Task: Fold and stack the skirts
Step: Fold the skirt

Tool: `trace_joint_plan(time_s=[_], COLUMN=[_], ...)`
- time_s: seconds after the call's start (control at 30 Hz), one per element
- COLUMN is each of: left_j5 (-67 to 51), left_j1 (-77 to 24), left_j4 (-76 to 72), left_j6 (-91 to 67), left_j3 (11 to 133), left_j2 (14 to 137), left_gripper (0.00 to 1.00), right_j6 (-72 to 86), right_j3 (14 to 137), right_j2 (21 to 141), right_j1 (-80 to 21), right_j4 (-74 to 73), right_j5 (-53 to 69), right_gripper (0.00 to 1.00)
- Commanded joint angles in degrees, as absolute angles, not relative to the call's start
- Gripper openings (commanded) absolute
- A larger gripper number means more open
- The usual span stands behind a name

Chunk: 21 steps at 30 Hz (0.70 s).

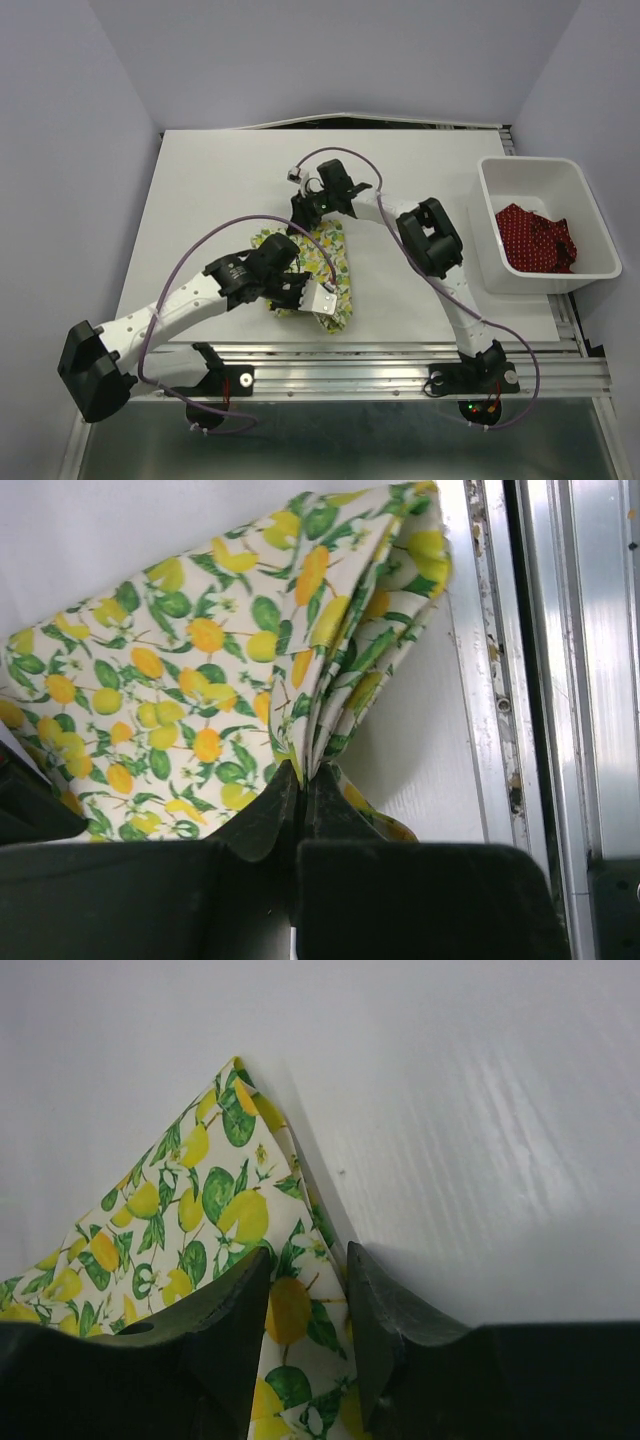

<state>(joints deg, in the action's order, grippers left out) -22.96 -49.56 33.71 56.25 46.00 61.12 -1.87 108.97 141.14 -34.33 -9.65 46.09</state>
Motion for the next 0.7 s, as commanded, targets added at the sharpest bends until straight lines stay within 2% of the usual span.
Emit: trace_joint_plan(time_s=[0.0, 0.23, 0.47, 0.67], left_j5=[-24.34, -27.33, -25.84, -24.61], left_j1=[-45.02, -34.38, -28.14, -26.55], left_j4=[34.45, 35.6, 31.12, 25.23], left_j6=[54.76, 56.51, 57.39, 55.9], left_j3=[52.28, 63.53, 66.88, 67.76], left_j2=[64.24, 75.48, 84.27, 89.38], left_gripper=[0.0, 0.0, 0.0, 0.0], right_j6=[-6.24, -6.24, -5.8, -5.98], right_j3=[102.76, 98.71, 97.91, 98.61], right_j2=[138.96, 137.55, 137.2, 137.37], right_j1=[-35.86, -36.39, -36.39, -36.39], right_j4=[-12.39, -11.6, -10.99, -11.6], right_j5=[46.14, 47.72, 49.3, 49.92], right_gripper=[0.42, 0.4, 0.4, 0.4])
